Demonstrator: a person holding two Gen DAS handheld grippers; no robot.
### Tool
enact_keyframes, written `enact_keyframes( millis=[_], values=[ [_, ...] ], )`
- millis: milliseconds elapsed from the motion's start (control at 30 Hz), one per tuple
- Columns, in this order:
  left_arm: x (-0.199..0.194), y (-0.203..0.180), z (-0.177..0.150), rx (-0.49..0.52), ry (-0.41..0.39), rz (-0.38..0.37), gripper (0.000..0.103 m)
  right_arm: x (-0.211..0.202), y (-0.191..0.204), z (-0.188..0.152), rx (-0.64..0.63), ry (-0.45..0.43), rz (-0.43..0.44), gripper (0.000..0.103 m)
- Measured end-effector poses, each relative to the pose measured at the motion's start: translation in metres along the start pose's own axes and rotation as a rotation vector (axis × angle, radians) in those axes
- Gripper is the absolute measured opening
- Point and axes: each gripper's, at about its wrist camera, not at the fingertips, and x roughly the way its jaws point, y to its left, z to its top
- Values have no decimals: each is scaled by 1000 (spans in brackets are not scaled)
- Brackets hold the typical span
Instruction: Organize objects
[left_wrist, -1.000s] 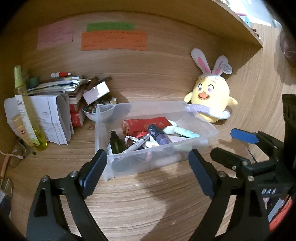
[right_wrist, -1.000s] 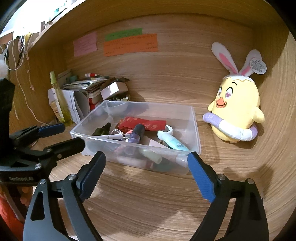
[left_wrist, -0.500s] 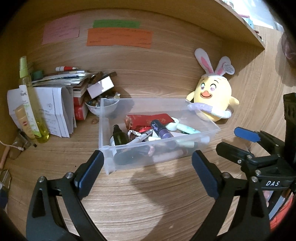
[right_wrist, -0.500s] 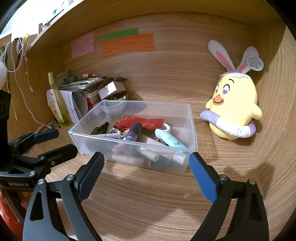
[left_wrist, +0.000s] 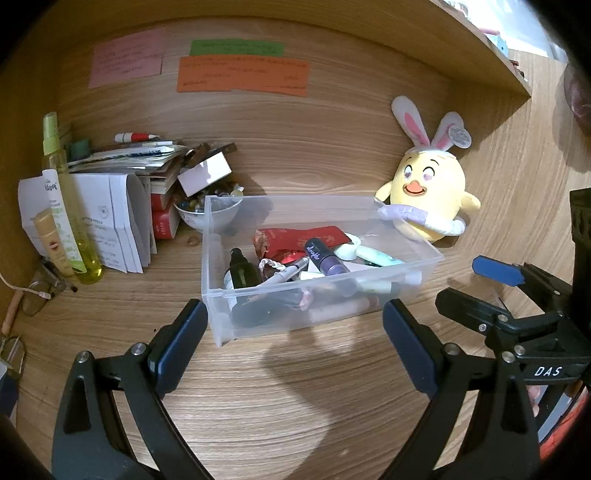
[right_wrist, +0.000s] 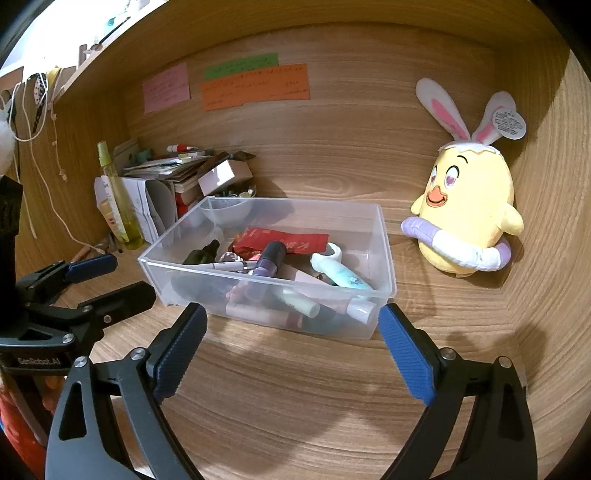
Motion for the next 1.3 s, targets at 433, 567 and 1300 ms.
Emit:
enact_keyframes(
  millis=[433, 567, 1300],
  values=[
    [0, 0, 0, -4, 1, -4, 97, -2, 0, -2, 10, 1, -4, 94],
    [-1, -2, -1, -5, 3, -7, 97, -2, 0, -2, 10, 1, -4, 94],
    [-2, -3, -1, -13, 10, -29, 98, 0, -5, -4, 29, 5, 0, 94]
  ],
)
